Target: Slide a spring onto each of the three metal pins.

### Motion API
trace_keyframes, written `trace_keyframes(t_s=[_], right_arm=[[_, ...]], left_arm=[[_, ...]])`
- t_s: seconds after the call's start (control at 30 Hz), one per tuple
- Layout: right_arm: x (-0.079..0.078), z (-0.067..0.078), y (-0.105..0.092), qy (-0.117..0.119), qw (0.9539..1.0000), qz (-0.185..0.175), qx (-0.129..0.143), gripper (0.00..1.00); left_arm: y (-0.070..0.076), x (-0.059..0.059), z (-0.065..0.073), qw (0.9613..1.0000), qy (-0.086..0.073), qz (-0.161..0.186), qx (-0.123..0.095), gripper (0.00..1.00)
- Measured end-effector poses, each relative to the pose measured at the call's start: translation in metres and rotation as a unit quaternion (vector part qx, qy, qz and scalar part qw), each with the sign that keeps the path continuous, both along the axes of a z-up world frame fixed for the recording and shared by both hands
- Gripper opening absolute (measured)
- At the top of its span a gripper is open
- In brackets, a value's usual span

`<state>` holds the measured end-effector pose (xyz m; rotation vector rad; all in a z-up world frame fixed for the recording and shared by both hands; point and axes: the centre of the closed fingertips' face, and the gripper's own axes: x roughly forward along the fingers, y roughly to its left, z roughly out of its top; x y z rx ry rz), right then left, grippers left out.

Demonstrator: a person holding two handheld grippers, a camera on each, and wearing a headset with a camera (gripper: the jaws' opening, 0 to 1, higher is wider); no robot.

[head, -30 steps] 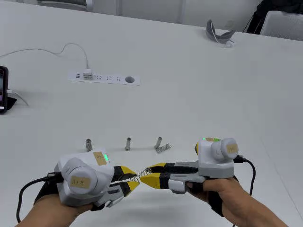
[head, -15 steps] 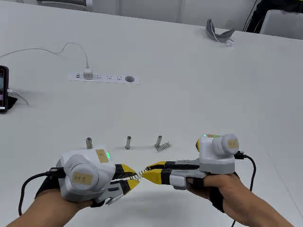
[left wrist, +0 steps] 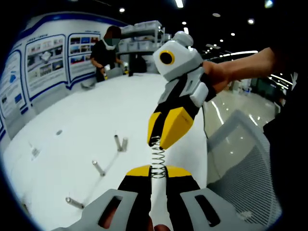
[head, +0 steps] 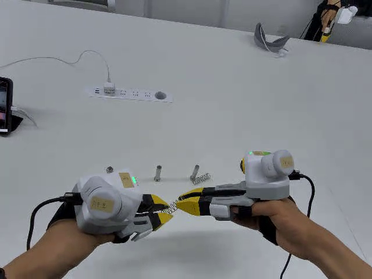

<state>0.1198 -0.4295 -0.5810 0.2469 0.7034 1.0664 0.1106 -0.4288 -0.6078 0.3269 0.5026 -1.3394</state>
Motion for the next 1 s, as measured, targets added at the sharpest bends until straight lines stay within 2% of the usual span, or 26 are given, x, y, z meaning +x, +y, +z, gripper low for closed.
trace_keyframes(t_s=[0.13, 0.27, 0.37, 0.5, 0.6, 0.63, 0.7, 0.73, 0.77, 0.87, 1.0], right_arm=[[0.001, 0.006, 0.002, -0.03, 0.9979, 0.041, -0.04, 0.12], [0.003, 0.009, 0.004, -0.045, 0.9942, 0.074, -0.065, 0.12], [0.003, 0.012, 0.005, -0.057, 0.9896, 0.103, -0.083, 0.12], [0.002, 0.016, 0.008, -0.076, 0.9797, 0.147, -0.112, 0.12], [-0.002, 0.017, 0.01, -0.09, 0.9684, 0.188, -0.137, 0.12], [-0.003, 0.014, 0.01, -0.101, 0.9607, 0.207, -0.154, 0.12], [-0.005, 0.01, 0.01, -0.118, 0.9496, 0.231, -0.176, 0.13], [-0.006, 0.006, 0.011, -0.128, 0.9416, 0.247, -0.189, 0.13], [-0.008, 0.004, 0.011, -0.127, 0.9387, 0.255, -0.194, 0.13], [-0.009, 0.002, 0.013, -0.122, 0.9381, 0.26, -0.194, 0.13], [-0.011, 0.002, 0.013, -0.118, 0.9375, 0.265, -0.191, 0.13]], left_arm=[[-0.004, 0.002, 0.003, 0.9999, 0.001, -0.002, -0.011, 0.1], [-0.008, 0.004, 0.005, 0.9998, 0.0, -0.001, -0.017, 0.09], [-0.01, 0.004, 0.009, 0.9997, -0.001, -0.004, -0.024, 0.09], [-0.01, 0.005, 0.014, 0.9994, 0.0, -0.004, -0.034, 0.09], [-0.011, 0.004, 0.017, 0.9993, -0.003, -0.008, -0.038, 0.09], [-0.011, 0.004, 0.019, 0.9991, -0.004, -0.01, -0.041, 0.09], [-0.011, 0.004, 0.02, 0.999, -0.006, -0.012, -0.042, 0.09], [-0.012, 0.004, 0.02, 0.999, -0.006, -0.013, -0.043, 0.09], [-0.012, 0.004, 0.021, 0.999, -0.007, -0.014, -0.043, 0.09], [-0.012, 0.001, 0.018, 0.999, -0.018, -0.022, -0.033, 0.1], [-0.01, -0.001, 0.019, 0.999, -0.014, -0.023, -0.035, 0.1]])
